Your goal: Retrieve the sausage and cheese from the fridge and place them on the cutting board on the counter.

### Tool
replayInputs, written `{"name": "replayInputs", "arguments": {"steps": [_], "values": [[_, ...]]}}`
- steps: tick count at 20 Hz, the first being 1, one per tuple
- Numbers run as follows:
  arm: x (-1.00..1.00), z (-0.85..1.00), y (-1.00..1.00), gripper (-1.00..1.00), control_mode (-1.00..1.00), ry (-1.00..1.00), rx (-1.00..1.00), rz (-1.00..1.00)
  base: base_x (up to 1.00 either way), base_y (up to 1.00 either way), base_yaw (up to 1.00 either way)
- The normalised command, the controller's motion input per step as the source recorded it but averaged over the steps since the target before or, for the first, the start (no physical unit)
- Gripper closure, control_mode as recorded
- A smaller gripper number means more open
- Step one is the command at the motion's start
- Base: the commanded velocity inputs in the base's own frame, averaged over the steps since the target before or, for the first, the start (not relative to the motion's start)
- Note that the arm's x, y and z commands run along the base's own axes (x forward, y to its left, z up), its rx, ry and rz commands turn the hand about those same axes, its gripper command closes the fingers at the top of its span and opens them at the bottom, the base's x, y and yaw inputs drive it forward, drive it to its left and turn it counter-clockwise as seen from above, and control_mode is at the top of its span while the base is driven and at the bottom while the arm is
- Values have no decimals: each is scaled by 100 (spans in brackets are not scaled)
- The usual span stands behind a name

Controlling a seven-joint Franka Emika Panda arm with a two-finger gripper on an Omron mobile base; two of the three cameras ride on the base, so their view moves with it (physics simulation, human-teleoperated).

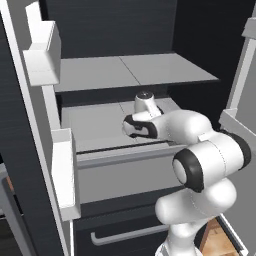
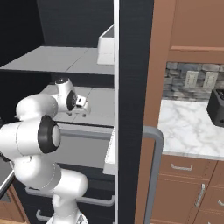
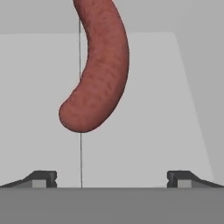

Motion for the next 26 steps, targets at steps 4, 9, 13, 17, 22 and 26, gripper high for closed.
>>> {"name": "replayInputs", "arguments": {"steps": [4,9,13,17,22,26], "values": [[44,-5,21,-100,-100,0,0,0,0,0,0],[29,-6,16,-100,-100,-1,0,-6,0,0,0],[39,-8,0,-100,-100,0,0,-11,0,0,0],[41,-14,0,-100,-100,0,0,-13,0,0,0],[6,-46,-19,-100,-100,1,0,-10,0,0,0],[2,-44,-10,-100,-100,2,3,-5,0,0,0]]}}
